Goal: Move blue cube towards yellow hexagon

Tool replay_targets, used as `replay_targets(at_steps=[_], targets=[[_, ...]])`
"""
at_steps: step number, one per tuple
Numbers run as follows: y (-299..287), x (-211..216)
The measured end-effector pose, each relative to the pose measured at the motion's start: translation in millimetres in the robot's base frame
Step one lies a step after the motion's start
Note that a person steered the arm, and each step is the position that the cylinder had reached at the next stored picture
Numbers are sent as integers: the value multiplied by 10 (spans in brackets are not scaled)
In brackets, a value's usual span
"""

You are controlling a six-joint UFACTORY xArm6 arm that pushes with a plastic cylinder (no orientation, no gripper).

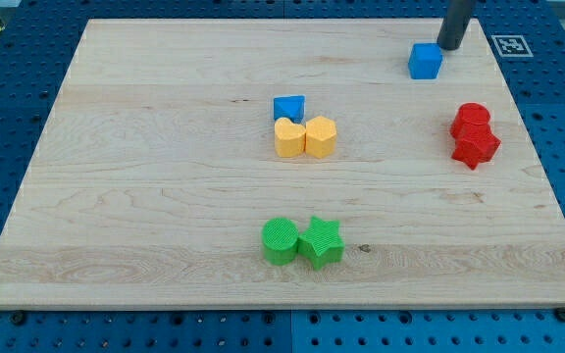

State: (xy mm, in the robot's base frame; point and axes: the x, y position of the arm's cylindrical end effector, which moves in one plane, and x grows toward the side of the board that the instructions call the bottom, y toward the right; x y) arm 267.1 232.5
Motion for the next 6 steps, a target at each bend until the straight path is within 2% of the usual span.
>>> replay_targets(at_steps=[2, 5, 6], targets=[[-250, 254], [-518, 263], [-523, 411]])
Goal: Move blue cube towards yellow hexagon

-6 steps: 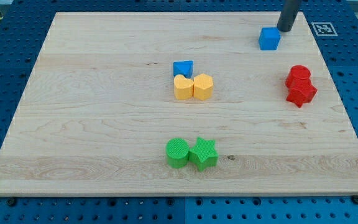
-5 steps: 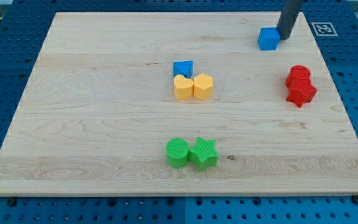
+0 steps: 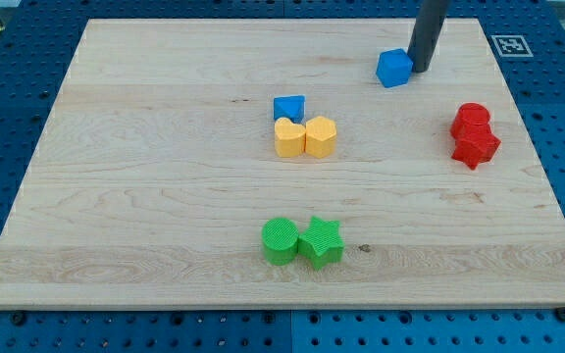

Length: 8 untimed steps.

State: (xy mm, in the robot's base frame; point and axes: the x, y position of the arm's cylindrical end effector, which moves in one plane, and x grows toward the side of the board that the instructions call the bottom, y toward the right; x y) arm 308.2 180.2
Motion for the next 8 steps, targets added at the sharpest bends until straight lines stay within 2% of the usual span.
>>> replay_targets(at_steps=[1, 3, 4, 5, 7, 8], targets=[[-22, 134], [-377, -310], [-661, -310], [-740, -268], [-760, 111], [-776, 117]])
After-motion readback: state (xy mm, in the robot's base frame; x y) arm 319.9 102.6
